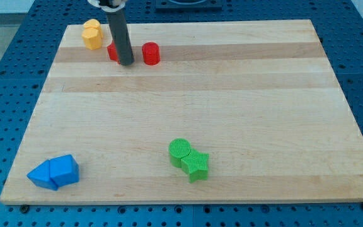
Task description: Slide the red circle close to the red star
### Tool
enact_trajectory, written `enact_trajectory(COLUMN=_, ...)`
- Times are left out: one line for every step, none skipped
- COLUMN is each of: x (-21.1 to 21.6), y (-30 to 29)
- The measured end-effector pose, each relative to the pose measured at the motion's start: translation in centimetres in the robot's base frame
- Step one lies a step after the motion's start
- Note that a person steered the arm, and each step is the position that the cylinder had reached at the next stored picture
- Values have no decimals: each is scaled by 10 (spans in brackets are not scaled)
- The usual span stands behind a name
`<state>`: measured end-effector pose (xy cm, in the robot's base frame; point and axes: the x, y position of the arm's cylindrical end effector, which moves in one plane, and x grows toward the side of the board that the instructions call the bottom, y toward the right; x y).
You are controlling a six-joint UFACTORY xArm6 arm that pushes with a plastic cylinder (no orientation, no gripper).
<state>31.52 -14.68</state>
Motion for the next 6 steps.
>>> enact_trajectory(x=-4, y=-19)
enact_trajectory(x=13, y=-8)
enact_trajectory(x=28, y=46)
enact_trajectory(x=21, y=103)
enact_trajectory(x=10, y=104)
enact_trajectory(x=3, y=68)
